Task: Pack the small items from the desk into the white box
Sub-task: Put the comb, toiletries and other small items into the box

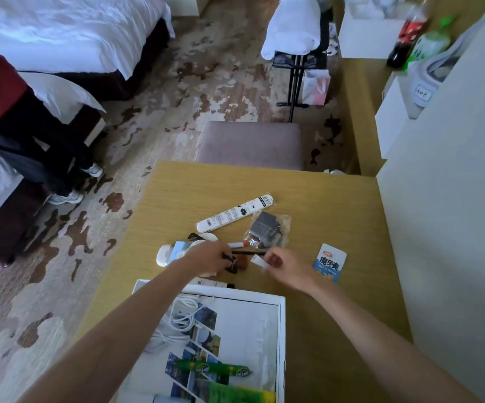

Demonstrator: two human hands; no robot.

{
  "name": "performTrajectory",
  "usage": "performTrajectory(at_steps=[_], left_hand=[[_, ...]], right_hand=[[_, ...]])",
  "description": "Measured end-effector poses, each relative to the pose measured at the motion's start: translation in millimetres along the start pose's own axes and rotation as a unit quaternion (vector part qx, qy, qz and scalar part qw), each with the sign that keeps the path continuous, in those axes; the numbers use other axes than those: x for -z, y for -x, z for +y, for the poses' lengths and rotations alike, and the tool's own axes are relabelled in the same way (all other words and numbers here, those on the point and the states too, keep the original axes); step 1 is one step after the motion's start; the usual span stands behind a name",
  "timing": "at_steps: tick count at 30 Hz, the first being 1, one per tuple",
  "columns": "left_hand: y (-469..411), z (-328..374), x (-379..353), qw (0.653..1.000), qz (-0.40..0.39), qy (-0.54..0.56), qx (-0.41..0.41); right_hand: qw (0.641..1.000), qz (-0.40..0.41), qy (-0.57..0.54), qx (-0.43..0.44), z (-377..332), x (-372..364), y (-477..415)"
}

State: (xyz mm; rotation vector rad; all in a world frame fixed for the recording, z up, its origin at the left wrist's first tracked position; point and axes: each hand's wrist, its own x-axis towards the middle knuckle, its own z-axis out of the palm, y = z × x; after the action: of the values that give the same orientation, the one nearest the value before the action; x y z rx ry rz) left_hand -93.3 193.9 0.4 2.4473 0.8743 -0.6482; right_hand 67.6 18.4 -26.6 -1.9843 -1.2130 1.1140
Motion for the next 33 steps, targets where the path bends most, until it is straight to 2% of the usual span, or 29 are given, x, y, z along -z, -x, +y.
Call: performTrajectory(at_steps=[3, 6, 10, 13, 19, 22, 26, 30, 33], left_hand=[[19.4, 4.8, 7.6, 0.987, 0.073, 0.143, -0.003], [46.9, 3.0, 10.9, 0.949, 0.155, 0.275, -0.021], [85.4, 1.7, 19.9, 0.896, 0.221, 0.385, -0.029], [115.2, 1.2, 23.6, 0.846, 0.269, 0.460, -0.029], [172.7, -12.4, -1.5, 0.712, 0.225, 0.663, -0.042], [188.0, -29.9, -10.1, 0.667, 0.224, 0.710, -0.014], [207.6, -49.3, -20.4, 0.674, 0.220, 0.705, -0.004], [224.9, -66.9, -35.2, 0.696, 0.175, 0.695, -0.038], [230.1, -72.7, -31.6, 0.731, 0.148, 0.662, -0.071]], right_hand=[[0.996, 0.043, -0.070, 0.036, -17.6, 13.8, 16.5], [0.987, 0.071, -0.132, 0.059, -45.8, 25.4, 35.2], [0.980, 0.062, -0.172, 0.083, -90.7, 30.1, 63.2], [0.978, 0.024, -0.183, 0.097, -120.5, 19.6, 82.9], [0.983, -0.078, -0.123, 0.116, -135.1, -34.4, 111.0], [0.989, -0.097, -0.077, 0.087, -132.3, -65.7, 108.3], [0.989, -0.099, 0.089, 0.069, -128.7, -109.4, 96.0], [0.954, -0.107, 0.269, 0.077, -125.5, -152.5, 84.3], [0.927, -0.082, 0.353, 0.094, -129.7, -158.4, 73.7]])
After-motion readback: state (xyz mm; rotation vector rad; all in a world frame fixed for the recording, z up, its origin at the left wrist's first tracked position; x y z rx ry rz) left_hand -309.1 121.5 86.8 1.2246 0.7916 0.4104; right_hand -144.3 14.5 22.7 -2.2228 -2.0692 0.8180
